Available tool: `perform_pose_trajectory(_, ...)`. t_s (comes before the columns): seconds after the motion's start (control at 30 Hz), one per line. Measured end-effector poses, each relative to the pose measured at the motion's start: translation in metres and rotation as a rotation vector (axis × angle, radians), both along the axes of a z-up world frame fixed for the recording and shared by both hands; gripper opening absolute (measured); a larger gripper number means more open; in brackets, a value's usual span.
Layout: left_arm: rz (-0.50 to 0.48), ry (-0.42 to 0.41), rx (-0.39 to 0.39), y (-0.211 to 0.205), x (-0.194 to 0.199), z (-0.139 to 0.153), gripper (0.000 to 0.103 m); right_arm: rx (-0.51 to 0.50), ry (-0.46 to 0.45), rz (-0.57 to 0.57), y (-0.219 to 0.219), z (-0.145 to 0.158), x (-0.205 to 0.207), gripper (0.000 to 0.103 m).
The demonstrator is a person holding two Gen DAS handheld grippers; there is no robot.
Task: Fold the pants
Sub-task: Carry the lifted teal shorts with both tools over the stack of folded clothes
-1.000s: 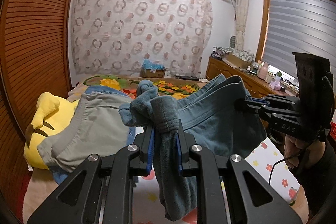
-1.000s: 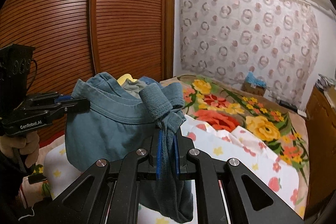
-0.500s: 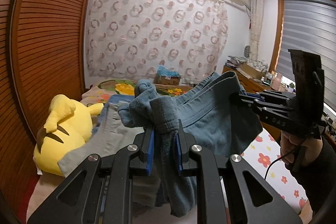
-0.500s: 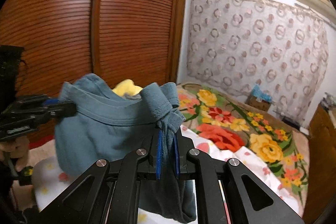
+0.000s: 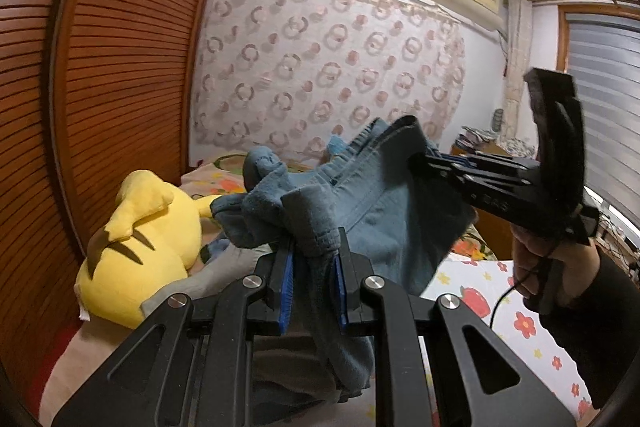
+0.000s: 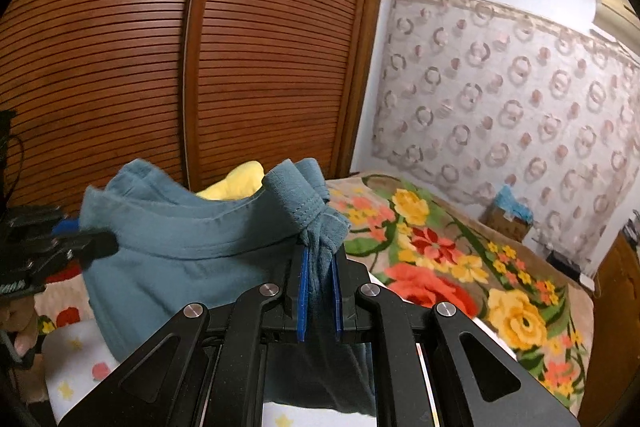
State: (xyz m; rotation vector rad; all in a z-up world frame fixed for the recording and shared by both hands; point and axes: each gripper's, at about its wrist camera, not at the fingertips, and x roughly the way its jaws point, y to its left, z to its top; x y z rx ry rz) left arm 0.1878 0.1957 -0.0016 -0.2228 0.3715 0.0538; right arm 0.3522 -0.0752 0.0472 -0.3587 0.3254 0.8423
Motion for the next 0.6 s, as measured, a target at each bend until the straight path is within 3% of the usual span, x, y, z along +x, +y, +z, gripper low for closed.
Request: perform_pose_trajectory(0.6,0.139,-0.004,-0.021,0.013,-0.01,-0.014,0.019,-0.025,-0.006,0.105,0.021,-0.008,0.024,0.009)
